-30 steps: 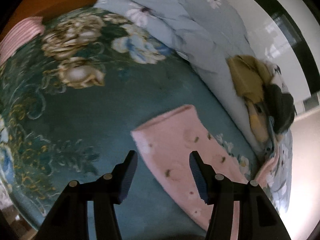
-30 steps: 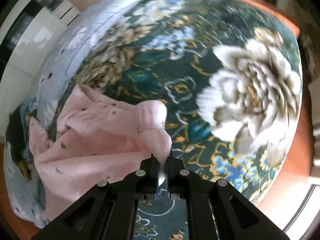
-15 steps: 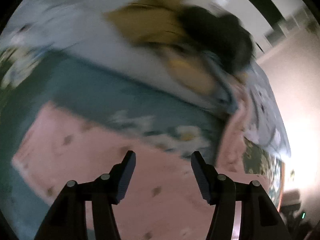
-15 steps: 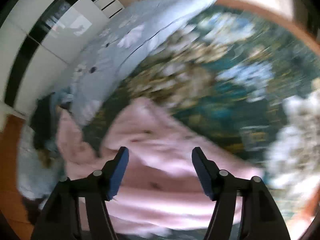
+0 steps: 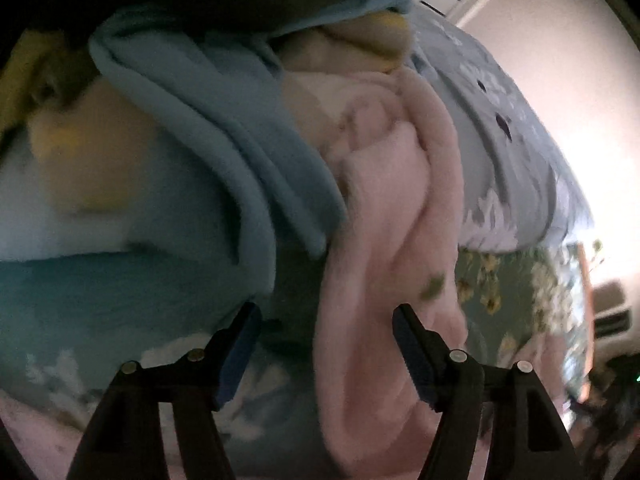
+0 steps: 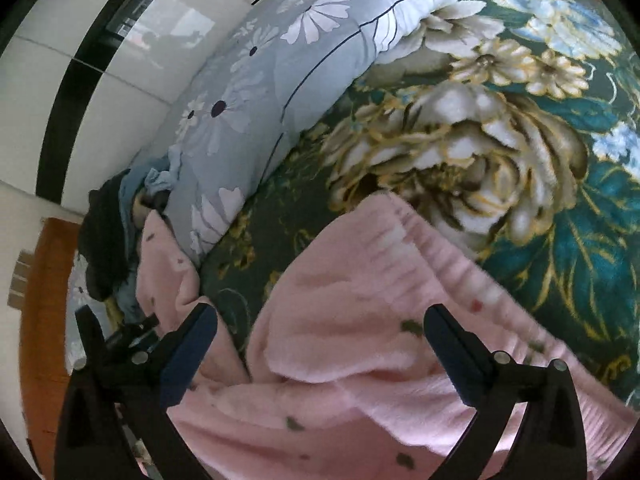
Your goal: Fold clothes
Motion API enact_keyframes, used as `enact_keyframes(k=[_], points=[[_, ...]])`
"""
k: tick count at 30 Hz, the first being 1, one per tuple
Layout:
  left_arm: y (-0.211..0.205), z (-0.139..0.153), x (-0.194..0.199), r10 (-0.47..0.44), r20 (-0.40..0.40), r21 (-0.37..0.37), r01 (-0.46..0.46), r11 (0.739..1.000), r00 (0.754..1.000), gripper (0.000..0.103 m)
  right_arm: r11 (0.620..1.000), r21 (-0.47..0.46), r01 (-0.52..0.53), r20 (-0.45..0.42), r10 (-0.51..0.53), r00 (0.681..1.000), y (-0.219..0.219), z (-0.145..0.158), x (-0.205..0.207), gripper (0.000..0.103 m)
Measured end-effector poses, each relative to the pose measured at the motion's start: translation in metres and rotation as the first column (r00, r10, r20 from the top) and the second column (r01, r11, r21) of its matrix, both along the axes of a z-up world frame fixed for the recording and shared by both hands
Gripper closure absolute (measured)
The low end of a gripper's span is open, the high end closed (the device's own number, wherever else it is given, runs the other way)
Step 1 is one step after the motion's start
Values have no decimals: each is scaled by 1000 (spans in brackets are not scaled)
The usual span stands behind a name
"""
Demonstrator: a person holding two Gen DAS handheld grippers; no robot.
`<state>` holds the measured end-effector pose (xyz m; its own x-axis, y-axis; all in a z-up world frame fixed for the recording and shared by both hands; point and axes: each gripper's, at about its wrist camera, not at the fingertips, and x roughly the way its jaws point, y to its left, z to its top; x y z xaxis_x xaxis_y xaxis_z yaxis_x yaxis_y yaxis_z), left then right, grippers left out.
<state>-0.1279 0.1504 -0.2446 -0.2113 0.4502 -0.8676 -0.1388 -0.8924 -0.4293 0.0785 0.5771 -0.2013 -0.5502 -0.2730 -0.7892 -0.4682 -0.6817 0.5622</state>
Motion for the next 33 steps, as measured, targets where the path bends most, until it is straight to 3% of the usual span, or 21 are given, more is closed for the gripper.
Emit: enact_keyframes(k=[3,4,5,7,12,16,18,20,22,24,25,27,30,33], points=[[-2,3,-10,10,-4,56,-10,998,1000,34,1000,3,13,18,-13,1000,5,-4,5,0],[-2,5,-13,12,-8,72,-11,997,1000,42,1000,6,18,23,-18,1000,6,-5,7,0],[-1,6,-14,10,-6,82,-9,997,1000,51,1000,10,24,27,-24,999,6,-5,9,0],[0,10,-17,19,5,97,-19,995,1000,91,999,14,35,33,-35,999,7,-6,13,0],[9,34,-2,49,-31,167,-43,985,998,98,998,-5,63,35,-62,997,7,2,25,0],[-15,102,17,73,-176,238,-30,971,982,99,998,8,70,36,-70,997,3,15,31,0],[-47,149,29,110,-296,260,-30,965,949,99,998,16,64,27,-64,998,0,24,32,0],[-80,197,40,147,-410,282,-28,959,900,99,998,30,49,9,-49,999,-4,34,32,0],[-135,234,63,209,-524,271,-71,960,825,99,998,52,30,-10,-30,1000,-9,43,31,0],[-185,247,85,256,-591,225,-148,963,765,99,998,67,14,-22,-13,1000,-13,47,28,0],[-214,245,95,280,-612,177,-217,960,740,99,998,70,6,-21,-5,1000,-16,46,26,0],[-270,216,102,363,-553,124,-357,926,750,99,998,66,-9,-1,9,1000,-21,39,20,0],[-333,154,108,496,-396,94,-503,859,773,99,997,63,-35,45,32,999,-31,23,11,0],[-374,83,118,608,-222,45,-615,788,762,99,997,67,-41,84,35,996,-34,11,5,0]])
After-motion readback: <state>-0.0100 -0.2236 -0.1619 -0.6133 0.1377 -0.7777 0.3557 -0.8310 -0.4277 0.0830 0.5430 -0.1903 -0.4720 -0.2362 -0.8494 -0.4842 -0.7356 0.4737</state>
